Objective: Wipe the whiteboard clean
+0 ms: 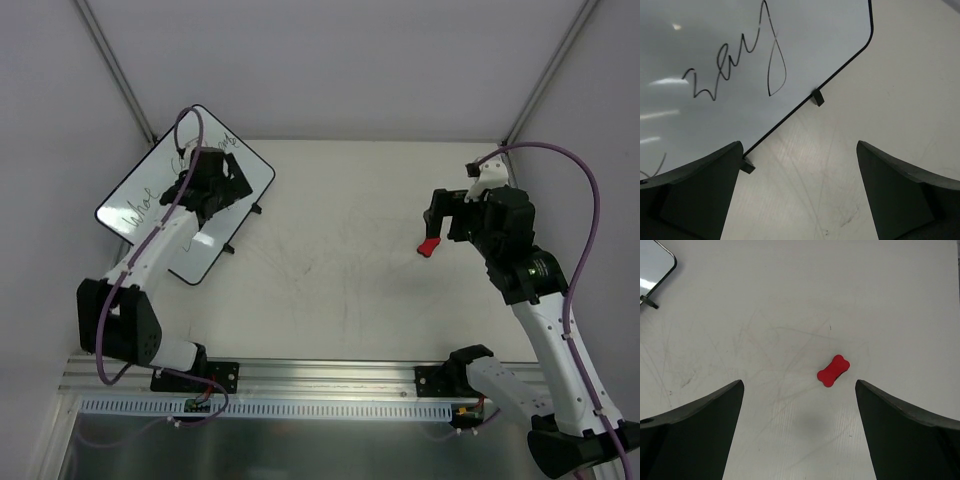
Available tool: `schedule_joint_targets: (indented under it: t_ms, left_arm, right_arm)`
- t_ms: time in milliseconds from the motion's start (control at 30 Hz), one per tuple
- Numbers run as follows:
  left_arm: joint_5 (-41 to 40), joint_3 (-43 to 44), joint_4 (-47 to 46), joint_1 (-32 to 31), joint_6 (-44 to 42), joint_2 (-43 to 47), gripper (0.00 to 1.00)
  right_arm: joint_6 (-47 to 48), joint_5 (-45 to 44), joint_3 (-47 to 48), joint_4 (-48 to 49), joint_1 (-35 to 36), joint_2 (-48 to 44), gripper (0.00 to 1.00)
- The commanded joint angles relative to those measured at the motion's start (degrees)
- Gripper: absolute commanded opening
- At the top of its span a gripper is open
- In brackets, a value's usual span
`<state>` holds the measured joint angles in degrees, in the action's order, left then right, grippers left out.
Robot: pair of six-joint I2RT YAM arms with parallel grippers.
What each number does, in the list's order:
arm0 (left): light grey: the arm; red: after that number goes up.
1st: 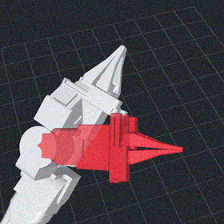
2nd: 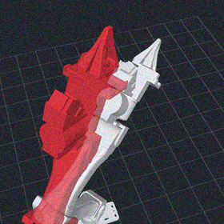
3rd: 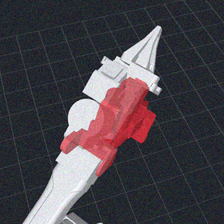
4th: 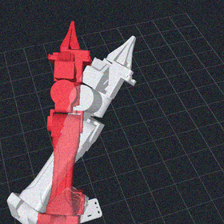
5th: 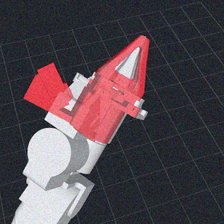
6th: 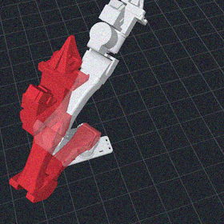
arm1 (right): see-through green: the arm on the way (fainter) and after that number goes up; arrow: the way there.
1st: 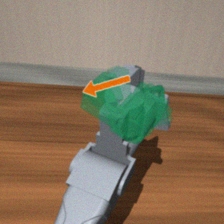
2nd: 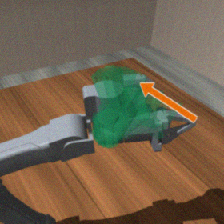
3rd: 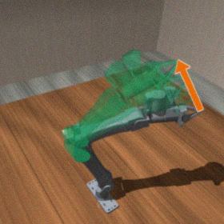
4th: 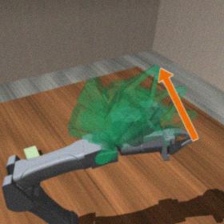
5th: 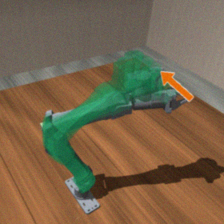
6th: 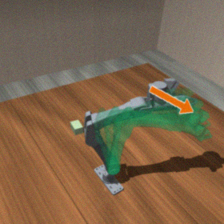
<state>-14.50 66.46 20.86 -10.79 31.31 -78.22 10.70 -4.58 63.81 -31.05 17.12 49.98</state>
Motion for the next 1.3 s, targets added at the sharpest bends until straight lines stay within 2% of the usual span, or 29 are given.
schedule_joint_targets:
  t_ms: [0,133,233,333,533,667,933,1267]
  left_arm:
    - [-5.53,5.08,-0.12,-3.71,7.35,-6.14,0.99]
    - [-8.34,8.77,0.23,-5.65,13.94,-16.32,0.99]
    - [-10.89,10.01,0.76,-6.88,18.25,-19.34,0.99]
    - [-13.79,7.82,1.11,-7.76,20.71,-17.51,0.96]
    - [-16.08,-3.25,3.13,-8.20,27.31,-9.95,0.92]
    - [-15.91,-7.65,5.41,-8.11,30.90,-8.71,0.83]
    - [-14.33,-8.18,8.67,-8.20,36.10,-11.87,0.69]
    - [-17.31,-7.22,11.30,-8.02,39.26,-16.88,0.68]
  right_arm:
    - [-2.17,0.45,-1.14,-0.24,0.19,-0.41,0.99]
    - [-2.53,1.06,-2.72,-0.24,0.19,-0.32,0.99]
    - [-2.79,1.94,-3.69,-0.33,0.19,-0.32,0.99]
    - [-3.40,2.64,-4.57,-0.33,0.19,-0.84,0.99]
    - [-3.93,3.96,-6.50,-0.33,0.19,-1.64,0.99]
    - [-3.32,3.96,-7.03,-0.33,0.19,-1.55,0.99]
    - [-2.61,7.04,-7.65,-0.24,0.19,-1.81,0.99]
    - [-1.91,7.22,-9.49,-0.15,0.19,-4.01,0.99]
